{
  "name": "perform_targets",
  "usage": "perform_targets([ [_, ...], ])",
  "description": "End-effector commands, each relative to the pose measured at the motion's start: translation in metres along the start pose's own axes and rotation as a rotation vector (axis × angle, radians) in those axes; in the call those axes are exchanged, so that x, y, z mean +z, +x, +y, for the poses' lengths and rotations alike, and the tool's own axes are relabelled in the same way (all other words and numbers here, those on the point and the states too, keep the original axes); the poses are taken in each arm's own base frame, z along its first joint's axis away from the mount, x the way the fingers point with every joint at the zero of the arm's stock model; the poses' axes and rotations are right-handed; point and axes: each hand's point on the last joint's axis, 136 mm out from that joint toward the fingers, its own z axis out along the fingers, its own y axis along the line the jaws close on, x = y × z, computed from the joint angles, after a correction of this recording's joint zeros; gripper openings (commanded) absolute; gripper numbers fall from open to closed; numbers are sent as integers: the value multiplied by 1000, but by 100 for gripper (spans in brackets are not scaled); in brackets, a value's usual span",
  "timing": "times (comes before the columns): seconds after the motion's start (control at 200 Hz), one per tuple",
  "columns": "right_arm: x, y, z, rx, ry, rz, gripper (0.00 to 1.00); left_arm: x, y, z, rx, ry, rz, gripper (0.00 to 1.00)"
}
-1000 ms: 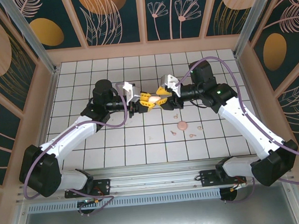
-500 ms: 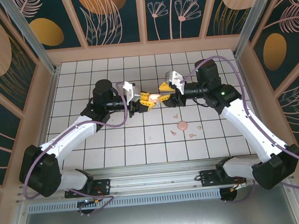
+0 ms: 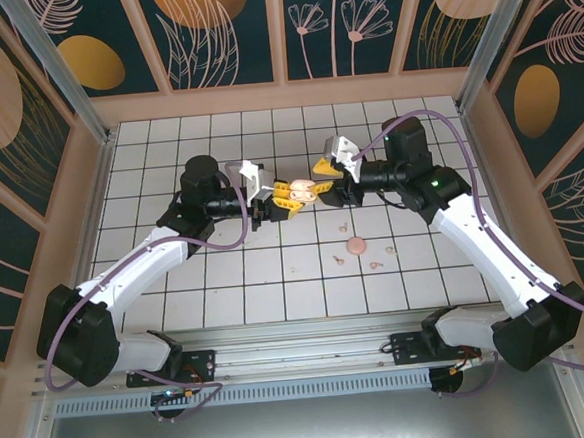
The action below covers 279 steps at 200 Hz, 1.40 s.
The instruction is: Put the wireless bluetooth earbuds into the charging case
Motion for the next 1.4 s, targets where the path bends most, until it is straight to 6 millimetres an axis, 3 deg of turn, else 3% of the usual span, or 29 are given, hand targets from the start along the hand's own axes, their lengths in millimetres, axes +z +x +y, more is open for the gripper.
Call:
perform_targets([
  [0.0, -8, -10, -3, -14, 36, -37, 46, -2, -16, -6, 57, 18, -31, 13],
  [0.33, -21, -23, 3, 28, 44, -85, 50, -2, -1, 6, 26, -58, -31, 13],
  [0.465, -32, -29, -8, 137, 127, -113, 53, -2, 11, 11, -2, -93, -27, 13],
  [0.576, -37, -18, -19, 287, 210, -93, 54, -2, 23, 15, -28, -131, -19, 13],
  [0.641, -38, 3, -30, 433, 296, -48, 54, -3, 33, 16, -39, -149, -12, 13],
  [0.716, -38, 42, -39, 615, 399, 51, 54, -4, 44, 17, -59, -166, -2, 13],
  [0.971, -50, 168, -38, 1002, 657, 420, 53, -8, 71, 15, -102, -209, 35, 12],
  [1.121, -69, 225, -35, 1164, 777, 615, 52, -8, 76, 17, -110, -218, 43, 12],
  [1.266, -93, 287, -22, 1441, 899, 754, 51, -7, 78, 19, -114, -220, 50, 12],
  [1.391, -95, 317, -18, 1536, 908, 754, 53, -6, 77, 19, -114, -217, 48, 12],
])
